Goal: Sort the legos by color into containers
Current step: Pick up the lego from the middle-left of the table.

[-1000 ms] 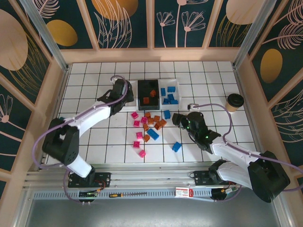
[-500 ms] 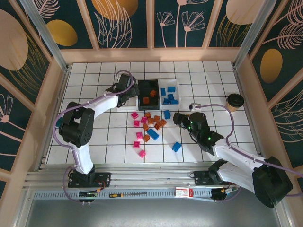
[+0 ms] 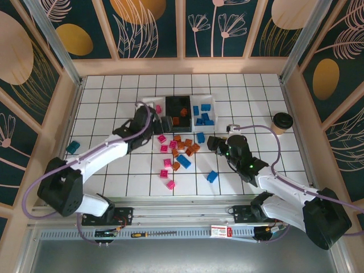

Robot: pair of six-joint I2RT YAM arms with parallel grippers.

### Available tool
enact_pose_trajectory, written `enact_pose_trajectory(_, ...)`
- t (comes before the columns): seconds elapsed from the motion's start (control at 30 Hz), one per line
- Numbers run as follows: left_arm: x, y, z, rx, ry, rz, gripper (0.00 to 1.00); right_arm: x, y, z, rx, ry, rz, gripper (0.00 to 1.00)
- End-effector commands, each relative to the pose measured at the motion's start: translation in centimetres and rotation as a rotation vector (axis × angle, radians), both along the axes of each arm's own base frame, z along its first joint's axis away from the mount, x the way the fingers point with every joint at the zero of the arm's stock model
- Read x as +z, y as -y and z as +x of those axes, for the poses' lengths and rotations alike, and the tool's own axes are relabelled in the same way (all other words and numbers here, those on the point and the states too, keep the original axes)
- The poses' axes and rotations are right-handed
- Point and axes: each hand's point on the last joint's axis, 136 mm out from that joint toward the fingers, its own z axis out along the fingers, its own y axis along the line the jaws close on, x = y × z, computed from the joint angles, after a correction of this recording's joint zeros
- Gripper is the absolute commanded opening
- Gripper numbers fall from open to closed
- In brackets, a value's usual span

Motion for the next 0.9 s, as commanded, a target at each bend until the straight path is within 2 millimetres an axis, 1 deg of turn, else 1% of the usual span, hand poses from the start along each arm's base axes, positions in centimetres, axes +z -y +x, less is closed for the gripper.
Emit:
enact_pose_trajectory(0.0,-2.0,-0.2,-3.7,-0.021,-0.075,-0.029,0.85,0.1,-0.2,0.3,0.006,0.009,0.017,0.66)
enact_pose_trajectory(0.1,-3.4,-0.5,-6.7,-0.047,-0.108,-0.041,0.84,-0.4,-0.2,0.1,0.006,-0.003,0.014,0.66)
enact_pose_trajectory(0.23,-5.6,-1.1,-9.9,-0.071,-0.164,-0.039,0.83,-1.0,0.0,0.1,-0.001,-0.013,0.005,0.66)
enact_pose_trajectory(0.33,-6.9,-1.2,-12.0,-0.097,-0.197,-0.032,0.82,-1.2,0.2,0.0,-0.007,-0.018,-0.001,0.66)
enact_pose_trajectory(0.43,-7.7,-0.8,-13.5,-0.133,-0.222,-0.037,0.80,-1.4,0.2,0.1,-0.011,-0.020,-0.002,0.67)
enact_pose_trajectory(0.6,-9.7,0.5,-15.1,-0.195,-0.261,0.028,0.78,-1.9,0.1,0.1,-0.011,-0.030,0.005,0.66)
enact_pose_trajectory(0.67,-10.5,0.7,-15.2,-0.204,-0.269,0.059,0.75,-1.9,0.0,0.1,-0.009,-0.033,0.006,0.67)
enact_pose_trajectory(0.73,-10.9,0.9,-15.2,-0.210,-0.265,0.078,0.72,-2.0,0.0,0.1,-0.009,-0.035,0.005,0.66)
enact_pose_trajectory(0.87,-12.0,0.6,-14.9,-0.202,-0.269,0.140,0.67,-1.9,0.3,-0.1,-0.017,-0.035,-0.001,0.66)
